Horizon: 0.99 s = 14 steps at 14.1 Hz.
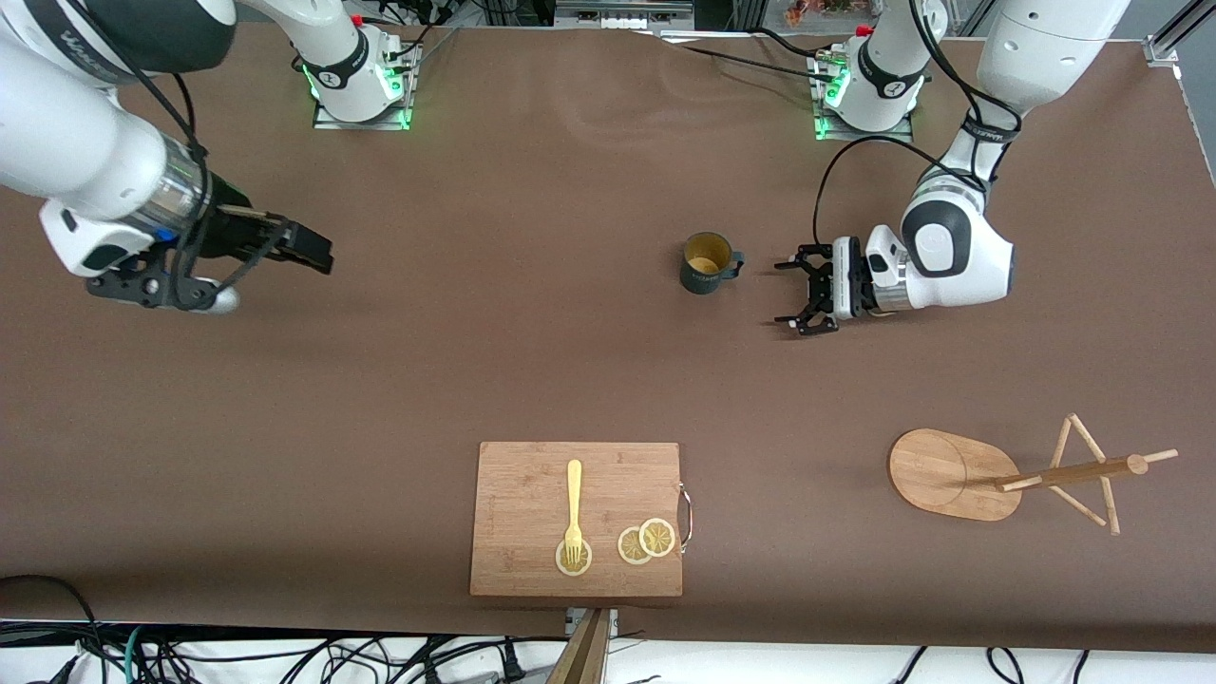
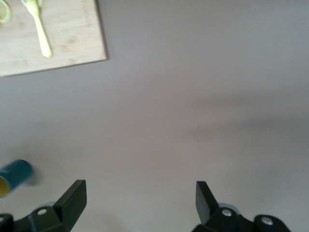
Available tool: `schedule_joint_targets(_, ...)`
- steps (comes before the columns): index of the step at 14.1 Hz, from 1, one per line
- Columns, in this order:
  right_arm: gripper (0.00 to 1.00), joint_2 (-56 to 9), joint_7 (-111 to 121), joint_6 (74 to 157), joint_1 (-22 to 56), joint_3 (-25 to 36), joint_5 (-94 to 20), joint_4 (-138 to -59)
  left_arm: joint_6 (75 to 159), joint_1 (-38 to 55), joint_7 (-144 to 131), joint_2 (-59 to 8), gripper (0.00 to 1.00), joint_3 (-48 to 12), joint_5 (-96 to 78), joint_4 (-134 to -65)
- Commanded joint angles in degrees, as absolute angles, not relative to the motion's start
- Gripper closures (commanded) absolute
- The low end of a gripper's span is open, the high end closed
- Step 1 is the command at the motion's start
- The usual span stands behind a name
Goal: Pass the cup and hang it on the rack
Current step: 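Grasp the mug handle with the left gripper while the right gripper withdraws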
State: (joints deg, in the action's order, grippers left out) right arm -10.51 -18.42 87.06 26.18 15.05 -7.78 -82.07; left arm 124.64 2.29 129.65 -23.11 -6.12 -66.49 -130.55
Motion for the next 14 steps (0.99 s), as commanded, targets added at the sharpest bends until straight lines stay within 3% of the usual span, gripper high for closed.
schedule_joint_targets(1,0.0,-4.14,-10.76,87.89,26.81,18.26,-5.28,-89.38,125.68,2.81,134.54,-22.32,0.0,-7.46,-68.99,-132.53)
schedule_joint_targets(4,0.0,-4.04,0.07,87.63,26.89,23.99,-5.27,-89.38,125.68,2.9,145.07,-22.32,0.0,-8.0,-77.84,-136.31)
schedule_joint_targets(9,0.0,-4.22,0.44,87.63,26.2,23.91,-2.64,-89.3,125.68,2.81,156.94,-23.55,0.0,-8.0,-82.85,-139.65)
schedule_joint_targets(10,0.0,-4.31,0.53,87.45,23.84,22.69,-2.55,-89.3,125.68,2.9,161.15,-24.51,0.0,-8.0,-86.27,-139.92)
schedule_joint_targets(12,0.0,-4.31,1.75,87.45,13.77,12.8,-2.2,-89.21,125.68,3.6,165.84,-26.36,0.0,-8.0,-89.9,-140.01)
schedule_joint_targets(14,0.0,-4.22,2.11,87.45,7.23,6.79,-1.5,-89.21,126.21,4.3,166.11,-26.72,0.0,-8.0,-91.22,-139.92)
